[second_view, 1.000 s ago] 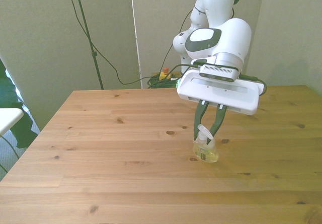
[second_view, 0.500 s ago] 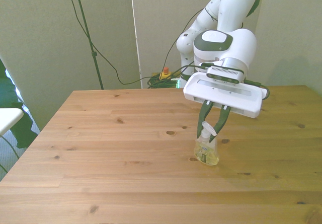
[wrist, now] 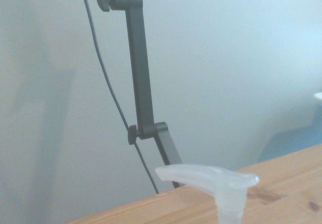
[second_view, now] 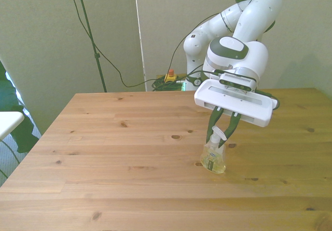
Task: Stand the sanitizer
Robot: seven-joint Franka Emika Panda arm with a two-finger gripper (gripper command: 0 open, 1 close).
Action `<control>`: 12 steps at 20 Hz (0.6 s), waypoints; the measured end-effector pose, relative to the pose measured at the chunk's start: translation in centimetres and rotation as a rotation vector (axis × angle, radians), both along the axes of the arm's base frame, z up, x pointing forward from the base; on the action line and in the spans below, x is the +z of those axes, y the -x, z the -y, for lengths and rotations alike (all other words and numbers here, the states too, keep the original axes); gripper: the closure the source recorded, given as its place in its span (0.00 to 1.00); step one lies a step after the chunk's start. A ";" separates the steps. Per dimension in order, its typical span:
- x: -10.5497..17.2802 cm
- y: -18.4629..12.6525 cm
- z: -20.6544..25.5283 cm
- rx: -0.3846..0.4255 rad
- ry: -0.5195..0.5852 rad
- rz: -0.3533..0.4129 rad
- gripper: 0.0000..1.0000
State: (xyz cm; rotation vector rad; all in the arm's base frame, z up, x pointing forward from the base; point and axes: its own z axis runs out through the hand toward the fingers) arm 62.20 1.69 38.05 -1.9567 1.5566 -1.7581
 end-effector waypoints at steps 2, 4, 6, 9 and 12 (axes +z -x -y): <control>0.0 0.0 0.0 0.000 -0.001 0.000 0.00; 0.0 0.1 0.0 0.000 -0.002 0.000 0.00; 0.0 0.1 -0.1 0.001 -0.003 0.000 0.00; -0.2 0.4 -0.3 0.002 -0.006 -0.005 0.00; -0.4 0.8 -1.2 0.013 -0.007 -0.009 0.00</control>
